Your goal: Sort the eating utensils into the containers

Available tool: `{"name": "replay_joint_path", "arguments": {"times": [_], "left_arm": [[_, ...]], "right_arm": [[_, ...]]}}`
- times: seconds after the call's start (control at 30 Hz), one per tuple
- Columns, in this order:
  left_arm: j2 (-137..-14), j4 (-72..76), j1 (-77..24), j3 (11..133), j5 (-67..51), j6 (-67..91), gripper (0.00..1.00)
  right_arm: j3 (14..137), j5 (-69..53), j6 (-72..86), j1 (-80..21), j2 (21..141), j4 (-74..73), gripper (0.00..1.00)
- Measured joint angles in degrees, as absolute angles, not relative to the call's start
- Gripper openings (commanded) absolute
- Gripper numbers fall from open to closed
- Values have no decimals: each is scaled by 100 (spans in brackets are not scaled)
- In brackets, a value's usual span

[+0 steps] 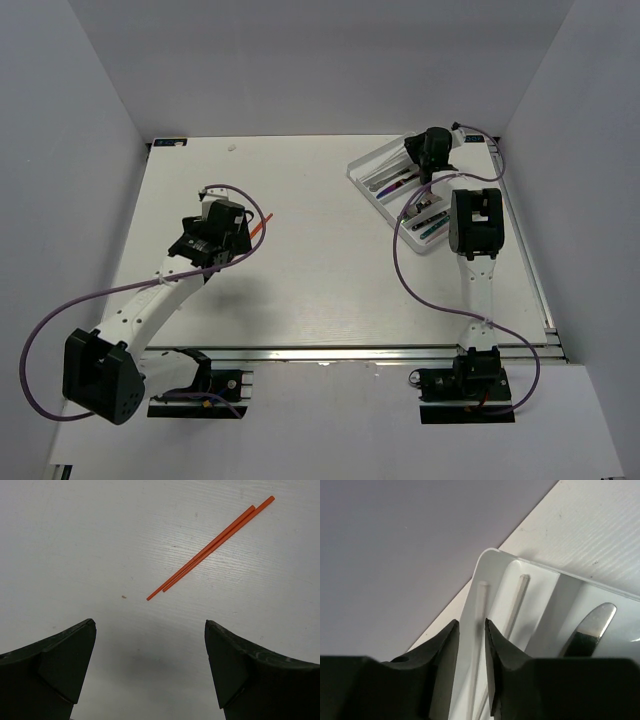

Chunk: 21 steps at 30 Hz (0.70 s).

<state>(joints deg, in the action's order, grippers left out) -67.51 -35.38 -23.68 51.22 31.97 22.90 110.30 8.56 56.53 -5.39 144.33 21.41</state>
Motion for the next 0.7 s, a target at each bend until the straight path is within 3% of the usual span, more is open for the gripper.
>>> {"name": "replay_joint_path", "arguments": {"times": [0.17,0.2,0.5,0.7], "left_arm": [[-6678,-3527,-2368,5109,3142,2285,98],[-6676,-3527,-2368,5107,3135,2283,98],[-6731,-3387,-2368,5116,2805,2198,98],[-7981,-3424,-2335,6001,1997,2145,95]], "right_arm": [[10954,838,5509,-563,14352,2073,57],[10954,838,5485,-565,14311,2051,68],[10947,722,5048,-576,13364,1599,73],[10377,-320,4287,-576,11561,854,73]]}}
